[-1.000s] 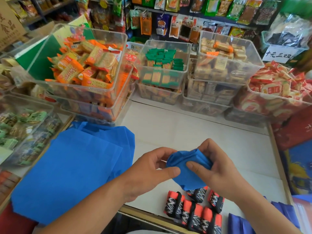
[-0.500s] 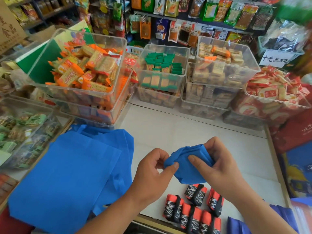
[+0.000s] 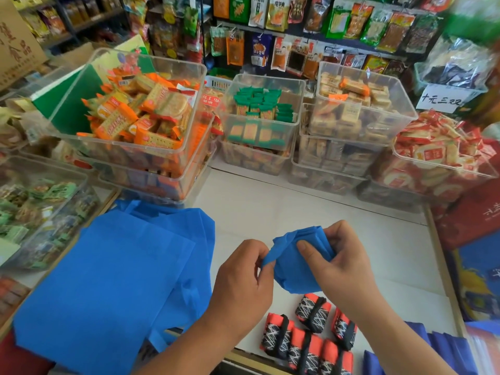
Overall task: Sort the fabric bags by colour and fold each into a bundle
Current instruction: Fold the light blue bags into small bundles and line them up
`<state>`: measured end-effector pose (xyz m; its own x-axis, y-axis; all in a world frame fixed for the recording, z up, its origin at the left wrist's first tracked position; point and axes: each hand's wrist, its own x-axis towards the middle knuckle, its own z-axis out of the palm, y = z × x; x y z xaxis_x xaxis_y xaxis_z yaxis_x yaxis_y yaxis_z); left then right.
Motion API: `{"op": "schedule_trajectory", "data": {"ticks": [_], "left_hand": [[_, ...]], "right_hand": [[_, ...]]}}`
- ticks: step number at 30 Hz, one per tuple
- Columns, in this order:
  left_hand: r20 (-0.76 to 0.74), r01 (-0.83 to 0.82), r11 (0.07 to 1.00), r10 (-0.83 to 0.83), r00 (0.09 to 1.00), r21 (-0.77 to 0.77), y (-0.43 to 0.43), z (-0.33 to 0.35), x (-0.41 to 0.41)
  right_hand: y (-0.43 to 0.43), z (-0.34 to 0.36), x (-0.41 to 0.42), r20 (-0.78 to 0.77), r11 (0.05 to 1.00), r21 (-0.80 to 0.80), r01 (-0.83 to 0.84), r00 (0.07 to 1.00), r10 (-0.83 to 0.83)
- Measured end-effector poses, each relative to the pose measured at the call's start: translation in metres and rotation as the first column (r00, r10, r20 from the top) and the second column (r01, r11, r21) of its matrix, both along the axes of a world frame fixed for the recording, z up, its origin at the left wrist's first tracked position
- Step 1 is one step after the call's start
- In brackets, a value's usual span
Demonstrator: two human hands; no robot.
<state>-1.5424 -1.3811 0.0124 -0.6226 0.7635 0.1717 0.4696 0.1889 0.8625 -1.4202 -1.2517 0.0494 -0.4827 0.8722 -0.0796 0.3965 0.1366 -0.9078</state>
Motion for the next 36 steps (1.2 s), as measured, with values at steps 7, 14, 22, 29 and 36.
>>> {"op": "schedule_trajectory", "data": {"ticks": [7,14,22,29,36], "left_hand": [[0.25,0.004,0.997,0.015,0.968,-0.075,0.02,0.021,0.012],[0.435,-0.028,0.989,0.09,0.896,-0.147,0.025,0.033,0.009],[0.642,0.002,0.991,0.087,0.762,-0.137,0.027,0.029,0.008],[0.87,0.093,0.986,0.077,0.487,-0.139,0.021,0.028,-0.005],[0.782,0.075,0.984,0.08,0.618,-0.161,0.018,0.018,-0.008]], "right_hand": [[-0.012,-0.008,-0.007,-0.023,0.996,0.082,-0.039,0.999,0.041],[-0.015,-0.007,-0.001,-0.011,0.988,0.035,-0.152,0.988,0.153],[-0.013,-0.01,0.016,-0.109,0.97,-0.071,-0.232,0.969,0.224],[-0.007,-0.033,0.014,0.06,0.888,0.351,-0.296,0.954,0.294],[-0.006,-0.036,0.006,-0.043,0.889,0.368,-0.272,0.95,0.308]]}}
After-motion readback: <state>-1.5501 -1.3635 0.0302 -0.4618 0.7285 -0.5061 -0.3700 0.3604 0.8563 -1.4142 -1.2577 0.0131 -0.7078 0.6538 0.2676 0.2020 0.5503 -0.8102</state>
